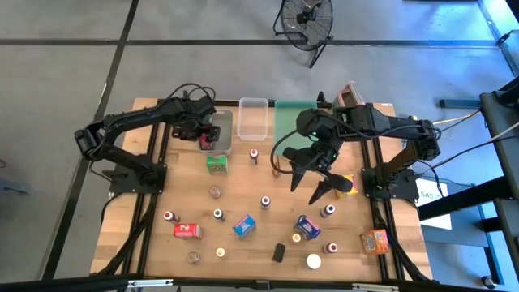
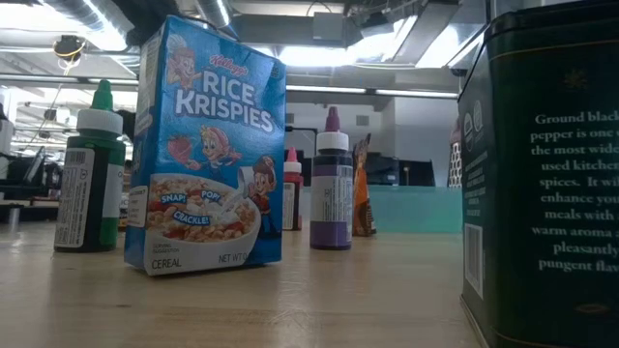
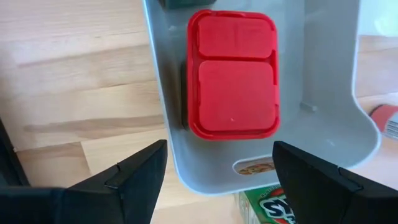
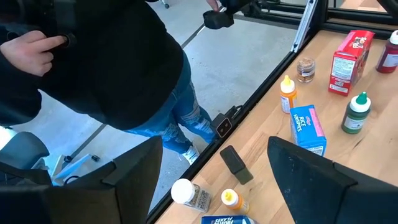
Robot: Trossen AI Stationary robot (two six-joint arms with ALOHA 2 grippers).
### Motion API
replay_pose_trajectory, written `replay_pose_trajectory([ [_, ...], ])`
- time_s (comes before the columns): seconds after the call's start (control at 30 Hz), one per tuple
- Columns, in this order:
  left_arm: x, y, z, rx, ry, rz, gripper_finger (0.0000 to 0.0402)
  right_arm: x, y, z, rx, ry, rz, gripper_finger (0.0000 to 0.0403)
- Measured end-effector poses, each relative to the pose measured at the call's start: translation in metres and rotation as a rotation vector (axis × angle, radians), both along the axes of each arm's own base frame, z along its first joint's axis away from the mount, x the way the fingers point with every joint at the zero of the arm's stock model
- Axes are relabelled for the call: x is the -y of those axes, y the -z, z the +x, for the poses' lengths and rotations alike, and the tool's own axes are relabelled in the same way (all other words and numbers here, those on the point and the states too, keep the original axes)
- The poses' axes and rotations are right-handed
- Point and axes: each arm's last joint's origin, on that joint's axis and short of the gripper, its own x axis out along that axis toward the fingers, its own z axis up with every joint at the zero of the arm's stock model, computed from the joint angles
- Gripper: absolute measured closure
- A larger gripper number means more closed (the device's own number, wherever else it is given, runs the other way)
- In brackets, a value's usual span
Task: Pick & Place Kitchen Items
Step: Put the red seasoning can into the gray bin
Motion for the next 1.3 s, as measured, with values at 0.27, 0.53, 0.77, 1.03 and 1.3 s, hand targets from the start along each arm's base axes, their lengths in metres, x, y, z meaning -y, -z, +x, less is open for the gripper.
replay_pose_trajectory([
  [0.27, 0.002, -0.013, -0.009, 0.023, -0.038, 0.082, 0.0114, 0.0, 0.0, 0.0, 0.007, -0.004, -0.003, 0.0109],
  [0.53, -0.004, -0.015, -0.014, 0.007, -0.08, 0.114, 0.0114, 0.0, -0.001, 0.001, 0.029, -0.003, -0.002, 0.0109],
  [0.77, -0.005, -0.013, -0.014, -0.009, -0.082, 0.118, 0.0115, 0.0, -0.001, 0.001, 0.029, -0.003, -0.003, 0.0109],
  [1.03, -0.003, -0.013, -0.015, -0.022, -0.077, 0.109, 0.0116, 0.0, -0.001, 0.001, 0.03, -0.004, -0.004, 0.0109],
  [1.3, 0.002, -0.013, -0.01, -0.04, -0.057, 0.133, 0.0116, 0.0, -0.001, 0.001, 0.038, -0.01, -0.008, 0.0109],
])
